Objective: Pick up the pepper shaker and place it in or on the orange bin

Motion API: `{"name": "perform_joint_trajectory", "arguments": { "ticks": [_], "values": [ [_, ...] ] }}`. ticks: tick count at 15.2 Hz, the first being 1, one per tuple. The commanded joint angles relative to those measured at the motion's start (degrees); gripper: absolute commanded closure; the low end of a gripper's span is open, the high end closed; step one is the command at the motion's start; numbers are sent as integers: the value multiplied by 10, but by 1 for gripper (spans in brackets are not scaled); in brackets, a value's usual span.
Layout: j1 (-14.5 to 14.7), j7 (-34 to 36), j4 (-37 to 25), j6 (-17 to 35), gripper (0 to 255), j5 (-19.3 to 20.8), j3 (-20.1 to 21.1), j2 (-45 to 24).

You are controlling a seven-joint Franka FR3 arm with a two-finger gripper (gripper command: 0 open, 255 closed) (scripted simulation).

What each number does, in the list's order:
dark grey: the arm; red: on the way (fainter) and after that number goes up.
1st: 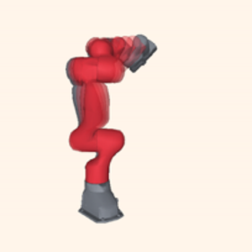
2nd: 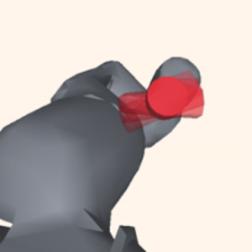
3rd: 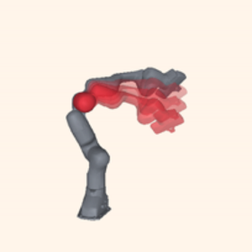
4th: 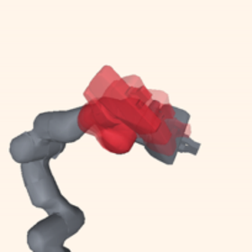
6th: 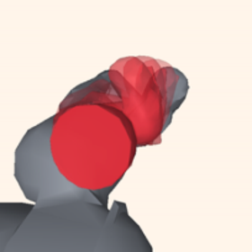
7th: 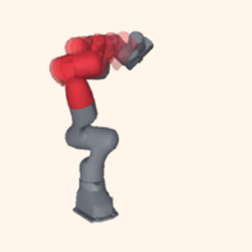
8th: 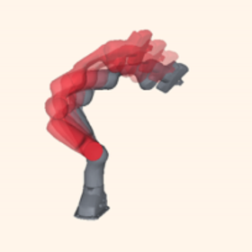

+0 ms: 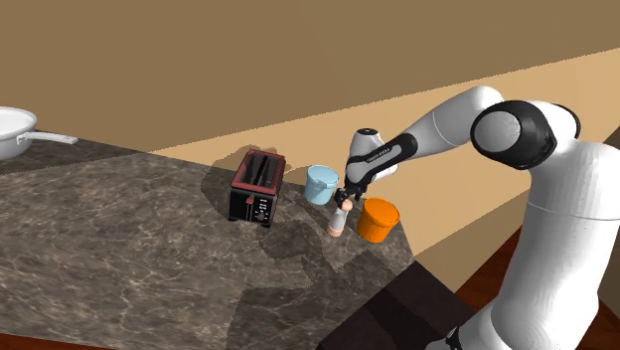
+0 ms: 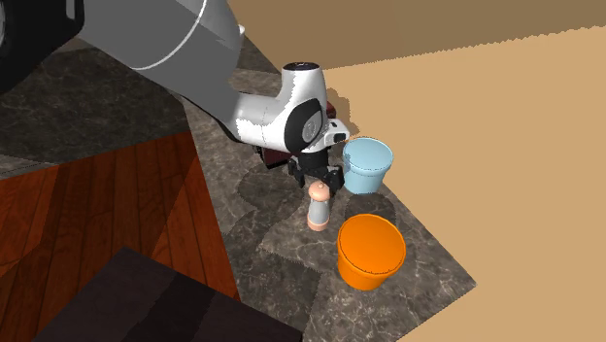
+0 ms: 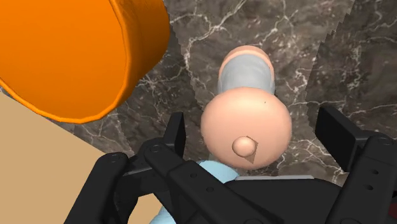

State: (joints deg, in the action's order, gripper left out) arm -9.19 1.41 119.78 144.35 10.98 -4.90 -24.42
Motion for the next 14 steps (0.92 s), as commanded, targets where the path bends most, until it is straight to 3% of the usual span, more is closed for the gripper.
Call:
{"name": "perform_joint_trajectory", "arguments": {
  "ticks": [1,10,11,14],
  "values": [
    [-1,1,0,14,0,1,-1,-13],
    [-2,1,-1,23,0,2,-2,-23],
    [-2,1,-1,23,255,2,-2,-23],
    [-2,1,-1,23,255,2,-2,-23]
  ]
}}
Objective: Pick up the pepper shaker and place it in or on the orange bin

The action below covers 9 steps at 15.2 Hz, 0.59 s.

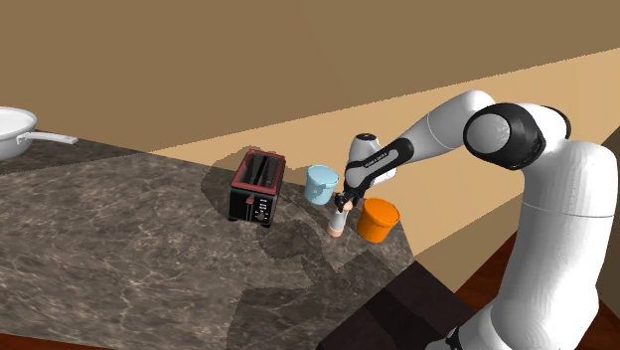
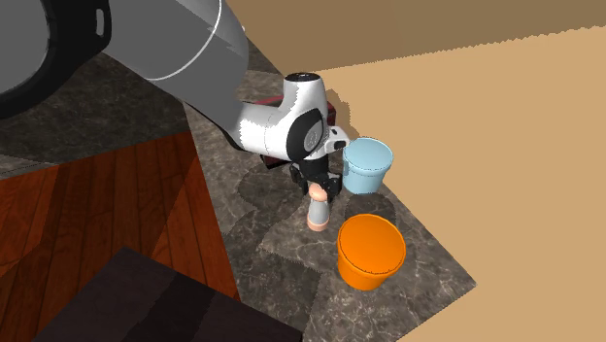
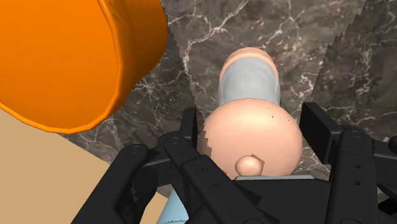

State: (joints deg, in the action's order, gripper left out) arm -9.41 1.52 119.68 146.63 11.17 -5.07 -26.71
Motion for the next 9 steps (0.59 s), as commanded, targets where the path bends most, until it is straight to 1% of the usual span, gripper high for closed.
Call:
{"name": "perform_joint_trajectory", "arguments": {
  "ticks": [1,6,9],
  "values": [
    [0,0,0,0,255,0,0,0],
    [0,0,0,0,255,0,0,0],
    [0,-3,2,-17,255,-2,1,19]
  ]
}}
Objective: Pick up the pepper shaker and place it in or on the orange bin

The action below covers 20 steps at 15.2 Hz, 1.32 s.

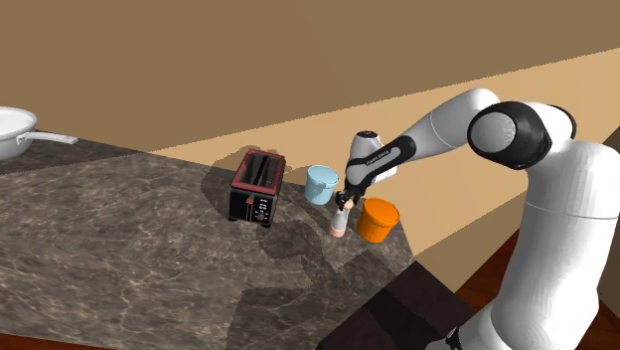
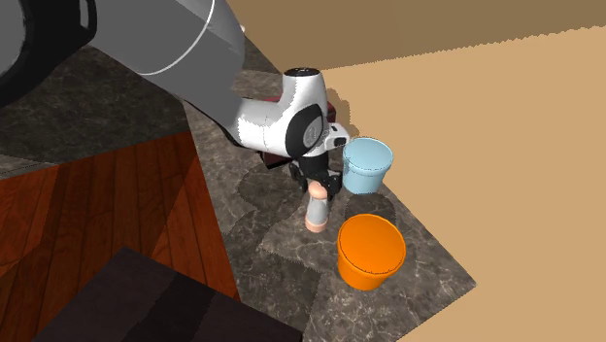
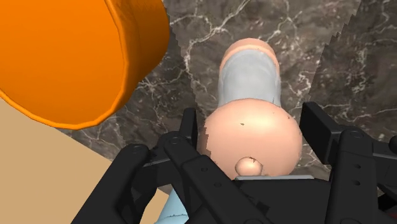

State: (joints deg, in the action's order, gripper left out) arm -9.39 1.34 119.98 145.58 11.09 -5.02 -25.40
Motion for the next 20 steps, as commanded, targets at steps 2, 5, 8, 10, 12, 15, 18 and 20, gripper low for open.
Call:
{"name": "perform_joint_trajectory", "arguments": {
  "ticks": [2,5,8,10,12,15,18,20],
  "values": [
    [0,-4,-1,-19,255,-2,1,18],
    [-1,-7,-1,-37,255,-4,2,36],
    [-1,-11,-2,-55,255,-5,2,54],
    [0,-13,-4,-68,255,-7,3,65],
    [0,-15,-6,-81,255,-8,3,76],
    [0,-19,-10,-100,255,-9,4,91],
    [0,-22,-15,-120,255,-11,4,106],
    [0,-24,-19,-133,255,-12,4,116]
  ]
}}
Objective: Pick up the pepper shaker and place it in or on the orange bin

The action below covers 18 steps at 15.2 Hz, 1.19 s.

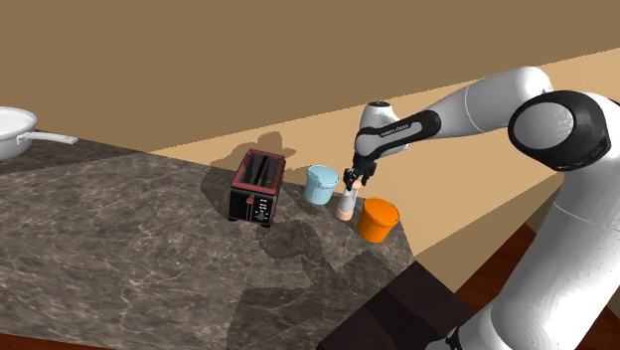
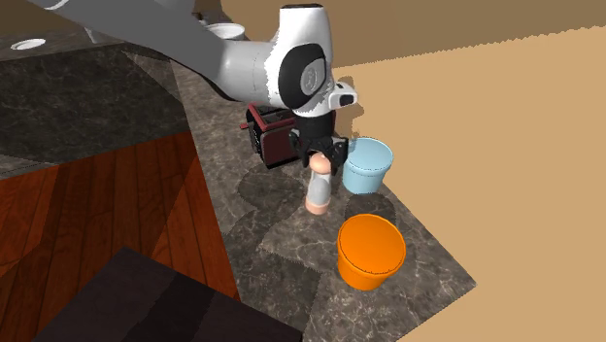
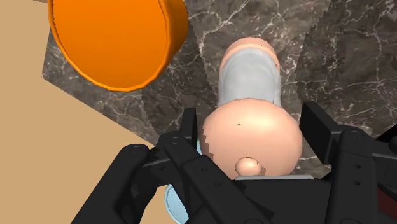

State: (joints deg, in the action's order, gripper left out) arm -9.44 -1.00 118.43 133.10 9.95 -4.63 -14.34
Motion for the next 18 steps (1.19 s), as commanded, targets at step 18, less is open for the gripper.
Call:
{"name": "perform_joint_trajectory", "arguments": {
  "ticks": [18],
  "values": [
    [3,-19,-62,-133,255,-9,3,72]
  ]
}}
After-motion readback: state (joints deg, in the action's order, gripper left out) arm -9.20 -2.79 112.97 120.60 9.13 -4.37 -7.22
